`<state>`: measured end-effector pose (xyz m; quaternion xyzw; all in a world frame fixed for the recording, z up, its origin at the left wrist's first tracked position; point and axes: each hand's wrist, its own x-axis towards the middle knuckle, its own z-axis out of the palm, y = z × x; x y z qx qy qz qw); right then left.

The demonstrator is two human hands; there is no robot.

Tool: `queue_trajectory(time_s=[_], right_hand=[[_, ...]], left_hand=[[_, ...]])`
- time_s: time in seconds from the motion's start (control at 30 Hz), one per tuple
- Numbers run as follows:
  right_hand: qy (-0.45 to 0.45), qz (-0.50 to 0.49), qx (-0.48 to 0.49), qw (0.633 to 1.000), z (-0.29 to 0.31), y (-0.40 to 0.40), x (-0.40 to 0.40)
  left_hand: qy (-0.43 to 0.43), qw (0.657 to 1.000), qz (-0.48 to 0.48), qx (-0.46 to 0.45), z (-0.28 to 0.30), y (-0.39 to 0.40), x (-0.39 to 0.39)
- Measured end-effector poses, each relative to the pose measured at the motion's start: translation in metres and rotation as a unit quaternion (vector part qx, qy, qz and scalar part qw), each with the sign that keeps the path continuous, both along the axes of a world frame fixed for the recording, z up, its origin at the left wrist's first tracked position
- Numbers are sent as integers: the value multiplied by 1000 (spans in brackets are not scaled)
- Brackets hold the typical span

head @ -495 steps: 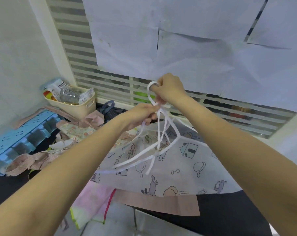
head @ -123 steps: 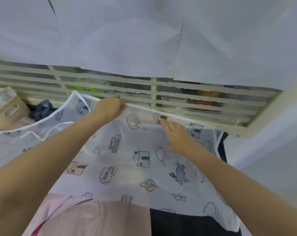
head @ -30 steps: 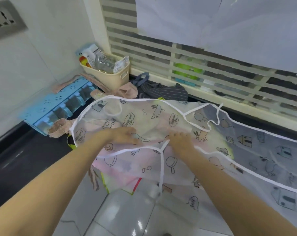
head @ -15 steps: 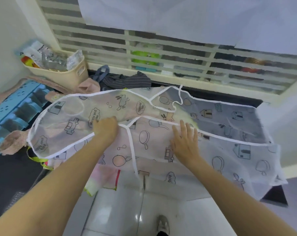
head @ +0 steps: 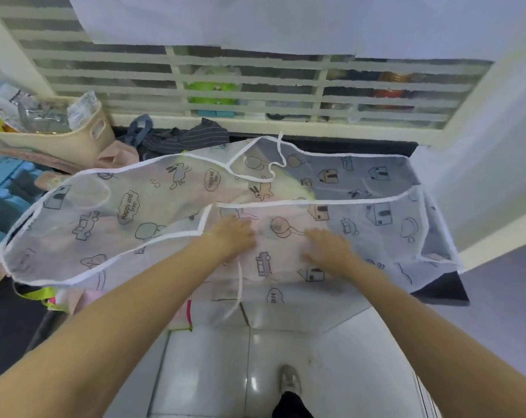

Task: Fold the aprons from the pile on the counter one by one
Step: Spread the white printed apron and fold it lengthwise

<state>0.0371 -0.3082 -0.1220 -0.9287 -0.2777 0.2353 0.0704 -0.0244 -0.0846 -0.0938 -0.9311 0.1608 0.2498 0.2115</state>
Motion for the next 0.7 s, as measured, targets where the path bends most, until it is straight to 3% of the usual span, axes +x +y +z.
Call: queue_trajectory(time_s=[0.1,0.2,0.3,0.37,0.5,0.6,0.7], right_hand=[[-127,-39,23,991,8,-33,0],[-225,-155,28,962,14,-70,-5],[-285,-271,56,917,21,-93,-5],[-242,-318,35,916,24,-105,-3],[-62,-367,44,927,26,-130,14],[-86,-267,66,958,23,-134,18],[-119,-273,61,953,27,-152,25]], left_hand=[[144,982,87,84,-3,-4,5],[273,940,200,-44,11,-34,16],[172,948,184,-194,7,-86,25],[95,948,190,-237,-9,-116,30],[82,940,240,-229,-26,-174,31],[67,942,287,-164,-38,-198,37],[84,909,380,-146,-57,-199,43]])
